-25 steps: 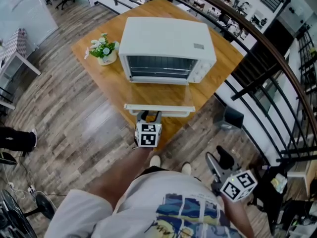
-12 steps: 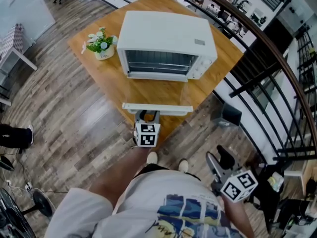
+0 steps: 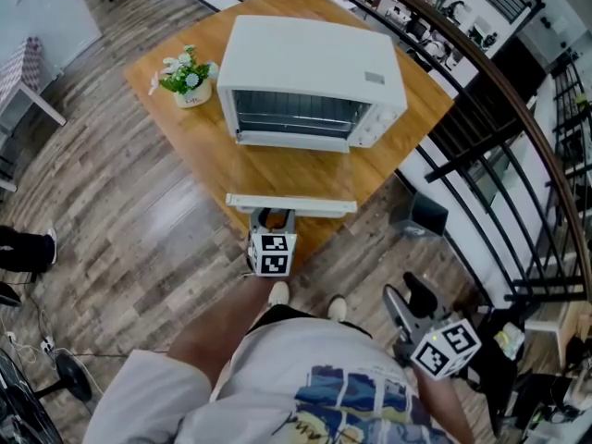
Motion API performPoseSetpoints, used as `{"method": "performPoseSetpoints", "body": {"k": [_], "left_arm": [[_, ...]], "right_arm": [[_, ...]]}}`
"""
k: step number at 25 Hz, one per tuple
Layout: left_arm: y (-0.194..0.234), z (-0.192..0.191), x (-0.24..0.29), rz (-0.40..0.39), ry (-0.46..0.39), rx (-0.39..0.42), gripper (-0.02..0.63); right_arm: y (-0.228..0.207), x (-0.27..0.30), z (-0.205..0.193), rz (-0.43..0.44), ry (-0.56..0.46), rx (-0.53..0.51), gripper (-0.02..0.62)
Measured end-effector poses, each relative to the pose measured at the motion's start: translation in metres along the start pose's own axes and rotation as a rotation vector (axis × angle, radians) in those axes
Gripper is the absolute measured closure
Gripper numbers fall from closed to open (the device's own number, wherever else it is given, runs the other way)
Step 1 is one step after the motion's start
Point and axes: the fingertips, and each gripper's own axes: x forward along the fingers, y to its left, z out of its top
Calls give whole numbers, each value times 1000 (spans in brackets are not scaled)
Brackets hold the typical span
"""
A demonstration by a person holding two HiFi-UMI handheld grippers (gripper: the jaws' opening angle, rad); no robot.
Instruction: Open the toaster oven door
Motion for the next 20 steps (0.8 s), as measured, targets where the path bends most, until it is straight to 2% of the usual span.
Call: {"method": "performPoseSetpoints", "body": {"k": [20], "left_arm": [[4, -15, 5, 6, -49, 14, 419]], "right_arm": [[2, 5, 0, -2, 3, 6, 390]]}}
